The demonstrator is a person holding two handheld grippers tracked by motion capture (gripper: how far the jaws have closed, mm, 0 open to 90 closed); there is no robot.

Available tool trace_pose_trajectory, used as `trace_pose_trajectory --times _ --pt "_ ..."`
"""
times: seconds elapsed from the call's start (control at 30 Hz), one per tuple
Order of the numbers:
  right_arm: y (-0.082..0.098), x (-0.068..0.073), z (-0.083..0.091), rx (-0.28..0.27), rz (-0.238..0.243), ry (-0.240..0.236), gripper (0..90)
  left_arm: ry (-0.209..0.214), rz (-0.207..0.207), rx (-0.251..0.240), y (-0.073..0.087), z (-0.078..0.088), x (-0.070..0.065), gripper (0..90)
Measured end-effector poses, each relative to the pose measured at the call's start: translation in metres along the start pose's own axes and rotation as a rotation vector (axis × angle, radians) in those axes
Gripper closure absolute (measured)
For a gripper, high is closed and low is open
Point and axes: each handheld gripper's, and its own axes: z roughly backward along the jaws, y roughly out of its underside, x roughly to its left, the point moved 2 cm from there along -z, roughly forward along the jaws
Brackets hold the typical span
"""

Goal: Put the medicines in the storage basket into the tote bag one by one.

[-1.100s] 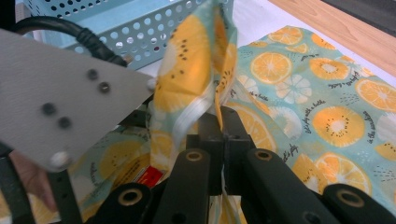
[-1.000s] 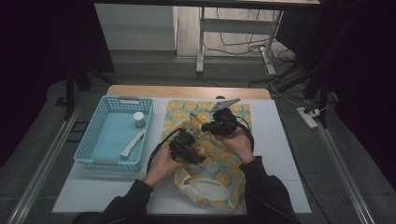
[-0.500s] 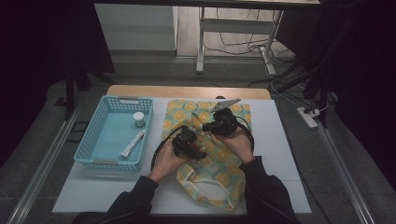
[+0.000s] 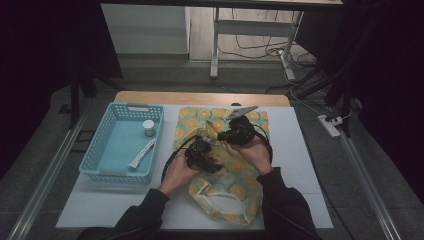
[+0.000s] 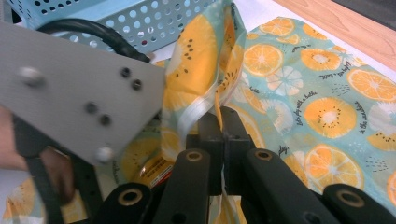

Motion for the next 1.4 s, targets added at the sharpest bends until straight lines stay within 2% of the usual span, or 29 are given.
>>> trace_pose_trajectory --times 0.13,0.27,0.57,0.67,0.9,1.07,1.27,1.4 --pt "0.000 0.001 0.000 -0.001 0.001 -0.003 90.0 0.027 -0.003 -0.003 0.003 0.012 -0.003 11.5" --pt "-0.001 0.002 0.001 -0.002 0.000 -0.005 90.0 0.062 0.013 -0.024 0.006 0.026 -0.006 8.9" --pt "-0.001 0.002 0.001 -0.005 0.003 -0.009 90.0 0.118 0.018 -0.063 0.017 0.052 -0.011 3.0" --pt "-0.001 0.002 0.001 -0.003 0.002 -0.009 90.0 0.114 0.028 -0.078 0.021 0.058 -0.010 0.4" --pt "-0.001 0.002 0.002 -0.002 0.002 -0.009 90.0 0.112 0.042 -0.103 0.029 0.075 -0.007 0.8" --pt "-0.001 0.002 0.002 -0.004 0.004 -0.007 90.0 0.142 0.065 -0.125 0.036 0.089 -0.002 0.7" --pt "0.000 0.002 0.003 -0.004 0.002 -0.006 90.0 0.141 0.093 -0.139 0.046 0.105 0.008 0.8" --pt "0.000 0.003 0.003 -0.003 0.004 -0.008 90.0 0.115 0.096 -0.131 0.053 0.113 0.014 0.0"
